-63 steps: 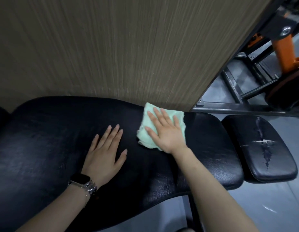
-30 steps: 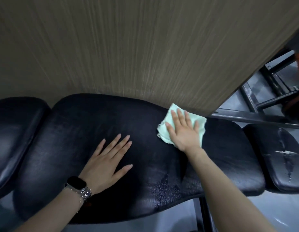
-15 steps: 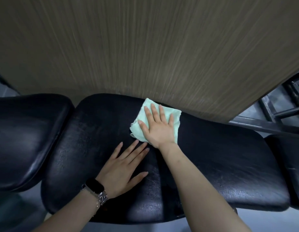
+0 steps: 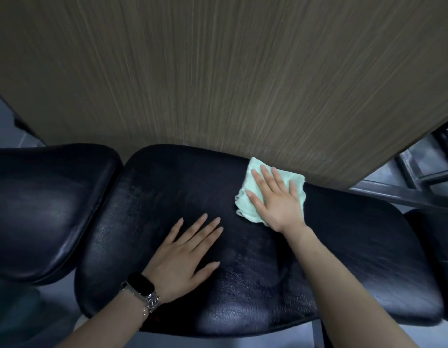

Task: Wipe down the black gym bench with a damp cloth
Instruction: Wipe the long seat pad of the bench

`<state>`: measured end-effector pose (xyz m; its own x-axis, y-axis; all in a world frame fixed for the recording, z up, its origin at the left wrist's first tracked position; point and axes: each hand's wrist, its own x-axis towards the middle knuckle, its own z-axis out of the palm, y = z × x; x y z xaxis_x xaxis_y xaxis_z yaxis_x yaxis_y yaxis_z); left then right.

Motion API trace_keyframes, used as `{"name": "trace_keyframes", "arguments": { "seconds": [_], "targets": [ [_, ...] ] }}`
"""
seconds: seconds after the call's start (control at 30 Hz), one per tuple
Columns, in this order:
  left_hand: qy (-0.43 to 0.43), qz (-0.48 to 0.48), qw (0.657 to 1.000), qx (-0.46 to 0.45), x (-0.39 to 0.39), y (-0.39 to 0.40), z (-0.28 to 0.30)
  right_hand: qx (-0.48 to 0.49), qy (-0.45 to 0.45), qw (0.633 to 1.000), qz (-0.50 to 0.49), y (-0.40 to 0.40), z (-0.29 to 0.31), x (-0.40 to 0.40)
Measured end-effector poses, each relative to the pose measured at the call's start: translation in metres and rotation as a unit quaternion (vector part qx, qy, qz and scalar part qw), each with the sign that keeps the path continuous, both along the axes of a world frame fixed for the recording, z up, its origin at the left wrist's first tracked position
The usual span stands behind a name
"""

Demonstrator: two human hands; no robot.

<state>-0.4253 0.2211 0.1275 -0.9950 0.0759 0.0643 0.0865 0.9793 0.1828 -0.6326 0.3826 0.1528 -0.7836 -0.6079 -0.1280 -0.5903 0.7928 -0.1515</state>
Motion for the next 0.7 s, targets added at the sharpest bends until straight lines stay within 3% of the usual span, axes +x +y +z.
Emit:
{"name": "trace_keyframes", "arguments": {
  "seconds": [0.3, 0.7],
  "targets": [
    [0.004, -0.008, 1.000, 0.002, 0.007, -0.009, 0.001, 0.005, -0.006, 0.998, -0.070, 0.039, 0.003, -0.009],
    [0.016, -0.014, 1.000, 0.008, 0.023, -0.026, -0.001, -0.002, -0.009, 1.000, 0.028, -0.109, -0.002, 0.027]
  ]
}}
